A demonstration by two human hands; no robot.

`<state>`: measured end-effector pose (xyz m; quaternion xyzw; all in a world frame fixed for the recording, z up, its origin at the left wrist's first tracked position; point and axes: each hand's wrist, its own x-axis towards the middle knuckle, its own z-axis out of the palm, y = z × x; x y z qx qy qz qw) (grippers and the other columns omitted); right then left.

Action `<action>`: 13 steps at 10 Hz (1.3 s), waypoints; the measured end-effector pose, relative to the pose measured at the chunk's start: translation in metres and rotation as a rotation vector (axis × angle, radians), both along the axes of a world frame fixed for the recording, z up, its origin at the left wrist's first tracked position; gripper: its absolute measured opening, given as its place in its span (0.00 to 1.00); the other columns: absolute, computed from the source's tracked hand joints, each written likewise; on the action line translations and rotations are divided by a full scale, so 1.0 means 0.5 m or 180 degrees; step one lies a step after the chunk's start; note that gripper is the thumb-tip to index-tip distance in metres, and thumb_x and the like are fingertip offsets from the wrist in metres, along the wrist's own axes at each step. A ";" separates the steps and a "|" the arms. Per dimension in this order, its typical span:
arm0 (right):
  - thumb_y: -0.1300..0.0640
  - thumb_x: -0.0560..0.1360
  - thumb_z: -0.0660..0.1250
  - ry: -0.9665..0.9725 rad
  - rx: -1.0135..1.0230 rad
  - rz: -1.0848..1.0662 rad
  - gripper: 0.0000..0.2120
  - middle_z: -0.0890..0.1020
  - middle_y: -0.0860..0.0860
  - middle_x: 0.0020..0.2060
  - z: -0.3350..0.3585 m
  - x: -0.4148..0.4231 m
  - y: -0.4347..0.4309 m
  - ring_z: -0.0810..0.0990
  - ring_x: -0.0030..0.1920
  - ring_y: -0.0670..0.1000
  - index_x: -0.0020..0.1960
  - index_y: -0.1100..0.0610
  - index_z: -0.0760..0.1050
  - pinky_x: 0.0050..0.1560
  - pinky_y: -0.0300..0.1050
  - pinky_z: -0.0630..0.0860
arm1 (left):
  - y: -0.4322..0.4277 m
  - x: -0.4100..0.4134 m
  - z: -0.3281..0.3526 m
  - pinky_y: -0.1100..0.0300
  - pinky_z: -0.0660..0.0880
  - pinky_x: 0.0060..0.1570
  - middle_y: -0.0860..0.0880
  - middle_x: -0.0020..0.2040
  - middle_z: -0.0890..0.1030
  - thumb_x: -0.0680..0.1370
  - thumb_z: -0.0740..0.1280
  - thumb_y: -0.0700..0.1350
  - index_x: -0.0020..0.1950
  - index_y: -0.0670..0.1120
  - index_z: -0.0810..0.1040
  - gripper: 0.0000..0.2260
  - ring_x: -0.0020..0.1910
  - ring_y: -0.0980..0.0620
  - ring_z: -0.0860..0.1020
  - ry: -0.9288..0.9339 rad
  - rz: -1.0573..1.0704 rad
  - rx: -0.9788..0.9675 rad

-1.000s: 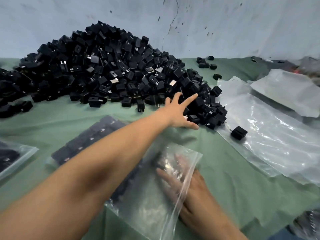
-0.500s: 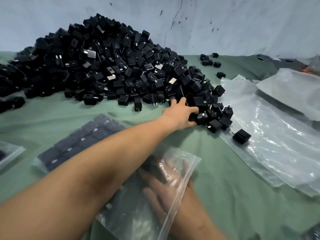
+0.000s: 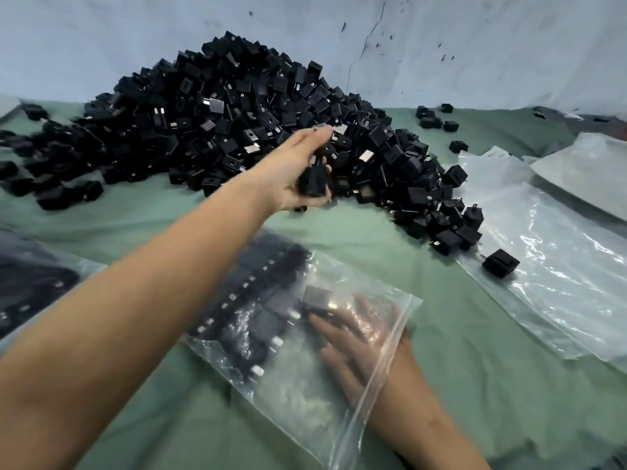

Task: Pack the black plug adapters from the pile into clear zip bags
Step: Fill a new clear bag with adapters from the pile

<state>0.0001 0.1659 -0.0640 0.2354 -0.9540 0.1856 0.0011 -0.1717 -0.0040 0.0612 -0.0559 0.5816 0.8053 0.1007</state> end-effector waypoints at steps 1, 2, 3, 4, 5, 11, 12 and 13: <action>0.28 0.71 0.29 -0.0014 0.0036 -0.0195 0.26 0.51 0.35 0.74 0.001 0.007 -0.003 0.32 0.73 0.40 0.69 0.24 0.43 0.67 0.50 0.20 | -0.121 0.067 0.010 0.60 0.73 0.32 0.45 0.39 0.78 0.76 0.67 0.58 0.34 0.47 0.82 0.18 0.39 0.51 0.75 -0.0082 0.0481 0.1677; 0.26 0.68 0.26 -0.0183 -0.0198 -0.0327 0.29 0.53 0.39 0.75 0.000 0.001 -0.024 0.38 0.76 0.45 0.68 0.24 0.43 0.68 0.54 0.21 | -0.214 0.154 -0.023 0.60 0.76 0.31 0.40 0.48 0.78 0.77 0.65 0.59 0.39 0.44 0.83 0.20 0.48 0.49 0.75 -0.0116 0.0911 0.2622; 0.28 0.72 0.30 -0.0003 -0.0317 -0.0334 0.29 0.62 0.40 0.73 0.003 -0.014 -0.045 0.49 0.77 0.49 0.69 0.32 0.50 0.74 0.58 0.34 | -0.262 0.222 -0.066 0.63 0.77 0.28 0.38 0.56 0.77 0.77 0.65 0.58 0.50 0.46 0.82 0.16 0.48 0.44 0.78 -0.0135 0.1210 0.3328; 0.29 0.75 0.38 -0.0240 -0.0589 -0.0137 0.24 0.65 0.38 0.71 0.009 -0.010 -0.042 0.59 0.74 0.46 0.68 0.28 0.56 0.75 0.58 0.55 | -0.270 0.257 -0.097 0.68 0.74 0.23 0.38 0.58 0.76 0.77 0.65 0.57 0.63 0.50 0.79 0.18 0.42 0.44 0.80 -0.0144 0.1187 0.3671; 0.29 0.74 0.45 -0.0426 -0.1001 -0.0309 0.20 0.65 0.34 0.68 0.015 -0.006 -0.018 0.64 0.70 0.39 0.65 0.24 0.61 0.72 0.55 0.63 | -0.249 0.271 -0.118 0.70 0.72 0.21 0.39 0.60 0.76 0.77 0.63 0.60 0.61 0.52 0.81 0.18 0.41 0.49 0.79 -0.0137 0.0926 0.3517; 0.30 0.75 0.46 -0.0060 -0.0656 -0.0307 0.37 0.70 0.61 0.69 0.057 -0.046 -0.063 0.66 0.71 0.63 0.69 0.56 0.66 0.68 0.67 0.63 | -0.183 0.288 -0.132 0.69 0.70 0.20 0.45 0.51 0.75 0.75 0.58 0.67 0.55 0.53 0.78 0.22 0.41 0.51 0.76 -0.0065 -0.0776 0.2870; 0.36 0.80 0.42 0.0199 -0.0488 -0.0406 0.37 0.77 0.67 0.60 0.059 -0.034 -0.058 0.74 0.61 0.71 0.66 0.65 0.71 0.59 0.70 0.70 | -0.179 0.290 -0.129 0.69 0.70 0.19 0.45 0.49 0.75 0.76 0.56 0.68 0.53 0.53 0.78 0.23 0.40 0.51 0.76 -0.0052 -0.0745 0.2721; 0.40 0.80 0.53 0.0476 -0.0713 -0.0110 0.23 0.73 0.48 0.67 0.069 0.024 0.007 0.69 0.69 0.50 0.66 0.50 0.75 0.69 0.42 0.63 | -0.178 0.293 -0.122 0.68 0.71 0.19 0.45 0.49 0.75 0.73 0.58 0.68 0.51 0.53 0.78 0.22 0.40 0.51 0.76 -0.0044 -0.0914 0.2738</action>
